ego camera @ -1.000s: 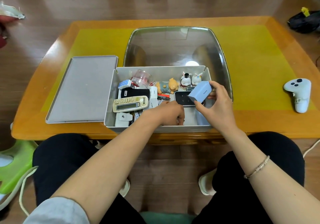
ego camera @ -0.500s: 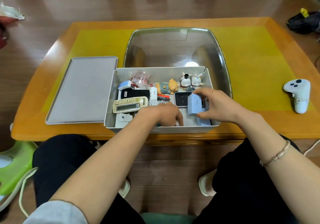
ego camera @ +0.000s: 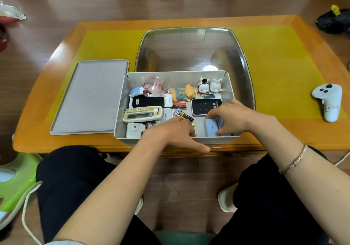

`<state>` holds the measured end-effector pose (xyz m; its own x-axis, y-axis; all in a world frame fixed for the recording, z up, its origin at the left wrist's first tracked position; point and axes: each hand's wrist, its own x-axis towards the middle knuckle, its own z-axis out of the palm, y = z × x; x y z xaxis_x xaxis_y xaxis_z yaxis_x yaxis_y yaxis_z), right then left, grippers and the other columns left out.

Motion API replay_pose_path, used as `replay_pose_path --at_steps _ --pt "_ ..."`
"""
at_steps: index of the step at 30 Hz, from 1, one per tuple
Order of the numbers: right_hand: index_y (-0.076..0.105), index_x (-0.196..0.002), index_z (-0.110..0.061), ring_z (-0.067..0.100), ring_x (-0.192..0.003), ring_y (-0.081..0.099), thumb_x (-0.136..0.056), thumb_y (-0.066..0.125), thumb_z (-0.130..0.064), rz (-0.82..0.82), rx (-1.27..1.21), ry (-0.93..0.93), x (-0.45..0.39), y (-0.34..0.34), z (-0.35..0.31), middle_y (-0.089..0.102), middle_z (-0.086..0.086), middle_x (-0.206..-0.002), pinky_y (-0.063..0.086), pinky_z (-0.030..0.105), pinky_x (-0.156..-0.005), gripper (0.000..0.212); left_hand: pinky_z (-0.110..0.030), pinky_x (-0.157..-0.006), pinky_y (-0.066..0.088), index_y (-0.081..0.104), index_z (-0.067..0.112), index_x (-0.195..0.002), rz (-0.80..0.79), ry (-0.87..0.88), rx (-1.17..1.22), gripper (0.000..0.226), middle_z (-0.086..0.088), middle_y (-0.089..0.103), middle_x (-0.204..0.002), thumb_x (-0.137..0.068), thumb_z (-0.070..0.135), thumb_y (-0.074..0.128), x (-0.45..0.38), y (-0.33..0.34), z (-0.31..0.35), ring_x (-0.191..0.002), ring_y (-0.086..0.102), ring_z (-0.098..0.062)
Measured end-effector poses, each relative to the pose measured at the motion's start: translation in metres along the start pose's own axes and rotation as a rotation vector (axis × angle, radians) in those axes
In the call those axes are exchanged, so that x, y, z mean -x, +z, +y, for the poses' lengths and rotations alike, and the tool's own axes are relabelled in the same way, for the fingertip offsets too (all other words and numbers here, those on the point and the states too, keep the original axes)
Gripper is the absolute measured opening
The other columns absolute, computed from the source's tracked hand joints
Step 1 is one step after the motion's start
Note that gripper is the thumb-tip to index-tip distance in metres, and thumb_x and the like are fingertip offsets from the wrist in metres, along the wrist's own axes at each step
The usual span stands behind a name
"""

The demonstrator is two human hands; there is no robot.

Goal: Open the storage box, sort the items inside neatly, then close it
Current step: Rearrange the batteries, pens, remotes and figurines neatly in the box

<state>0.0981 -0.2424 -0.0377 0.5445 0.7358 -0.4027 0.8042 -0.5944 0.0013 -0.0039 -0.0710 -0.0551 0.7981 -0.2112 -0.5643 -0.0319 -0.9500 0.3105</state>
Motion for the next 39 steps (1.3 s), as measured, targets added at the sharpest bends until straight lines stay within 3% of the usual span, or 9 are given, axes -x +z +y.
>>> replay_pose_path --at_steps 2,5,8,11,16,20,27,32,39 --pt "0.048 -0.134 -0.030 0.017 -0.120 0.051 -0.076 0.072 -0.040 0.005 -0.061 0.004 0.004 -0.004 0.000 0.058 -0.007 -0.130 0.034 0.034 -0.099 0.063 -0.041 -0.103 0.037 0.062 0.024 -0.120 0.052 0.003 -0.016 0.075 0.000 0.052 -0.131 -0.071 0.080 0.052 0.000 0.002 0.001 -0.128 0.033 -0.021" --pt "0.054 -0.131 -0.023 0.017 -0.117 0.055 -0.084 0.068 -0.019 0.184 -0.258 0.061 0.017 -0.008 0.005 0.061 -0.003 -0.128 0.042 0.031 -0.097 0.050 -0.036 -0.094 0.042 0.059 0.024 -0.114 0.184 0.027 0.065 0.053 0.002 0.056 -0.118 -0.077 0.061 0.066 0.000 0.006 0.006 -0.116 0.040 -0.018" --pt "0.062 -0.123 -0.019 0.021 -0.112 0.058 -0.088 0.053 -0.003 0.318 -0.344 0.172 0.032 -0.006 0.009 0.066 0.002 -0.120 0.045 0.031 -0.092 0.040 -0.042 -0.096 0.044 0.043 0.021 -0.129 0.266 0.041 0.161 0.064 -0.003 0.055 -0.126 -0.078 0.049 0.072 -0.001 0.012 0.016 -0.115 0.048 -0.023" --pt "0.061 -0.124 -0.025 0.023 -0.113 0.057 -0.086 0.046 0.000 0.291 -0.256 0.204 0.036 -0.002 0.004 0.064 0.002 -0.122 0.049 0.034 -0.086 0.048 -0.046 -0.096 0.043 0.026 0.020 -0.144 0.309 0.018 0.088 0.078 -0.006 0.054 -0.132 -0.083 0.043 0.069 -0.005 0.016 0.028 -0.118 0.051 -0.028" --pt "0.050 -0.133 -0.028 0.027 -0.116 0.053 -0.086 0.047 -0.005 0.144 -0.104 0.222 0.030 0.000 -0.003 0.055 0.008 -0.127 0.051 0.039 -0.085 0.053 -0.043 -0.089 0.037 0.027 0.017 -0.144 0.294 0.037 -0.061 0.055 -0.011 0.059 -0.125 -0.095 0.027 0.050 -0.013 0.022 0.040 -0.115 0.051 -0.033" --pt "0.053 -0.129 -0.022 0.027 -0.115 0.050 -0.084 0.047 -0.004 0.092 -0.034 0.187 0.025 0.005 -0.003 0.058 0.007 -0.122 0.050 0.039 -0.084 0.048 -0.047 -0.095 0.034 0.011 0.022 -0.152 0.198 0.040 -0.123 0.062 -0.015 0.053 -0.130 -0.099 0.027 0.043 -0.014 0.020 0.042 -0.121 0.044 -0.033" --pt "0.056 -0.126 -0.023 0.025 -0.114 0.050 -0.083 0.046 -0.001 0.102 -0.030 0.174 0.022 0.008 -0.002 0.060 0.005 -0.121 0.049 0.038 -0.084 0.049 -0.042 -0.089 0.036 0.042 0.022 -0.137 0.409 0.042 -0.180 0.042 -0.006 0.057 -0.125 -0.096 0.016 0.048 -0.006 0.025 0.047 -0.115 0.050 -0.029" --pt "0.060 -0.121 -0.025 0.025 -0.110 0.056 -0.087 0.049 -0.005 0.063 -0.065 0.209 0.018 0.004 -0.001 0.062 0.005 -0.119 0.051 0.036 -0.085 0.041 -0.043 -0.090 0.034 0.041 0.022 -0.138 0.426 0.039 -0.197 0.045 -0.007 0.060 -0.123 -0.095 0.008 0.043 -0.006 0.032 0.048 -0.115 0.050 -0.028" --pt "0.055 -0.129 -0.026 0.025 -0.115 0.053 -0.085 0.047 -0.002 0.062 -0.115 0.159 0.017 0.009 -0.001 0.057 0.003 -0.129 0.049 0.037 -0.085 0.051 -0.042 -0.089 0.035 0.038 0.024 -0.142 0.435 0.068 -0.209 0.049 -0.007 0.062 -0.123 -0.095 0.010 0.045 -0.008 0.034 0.045 -0.115 0.050 -0.027"
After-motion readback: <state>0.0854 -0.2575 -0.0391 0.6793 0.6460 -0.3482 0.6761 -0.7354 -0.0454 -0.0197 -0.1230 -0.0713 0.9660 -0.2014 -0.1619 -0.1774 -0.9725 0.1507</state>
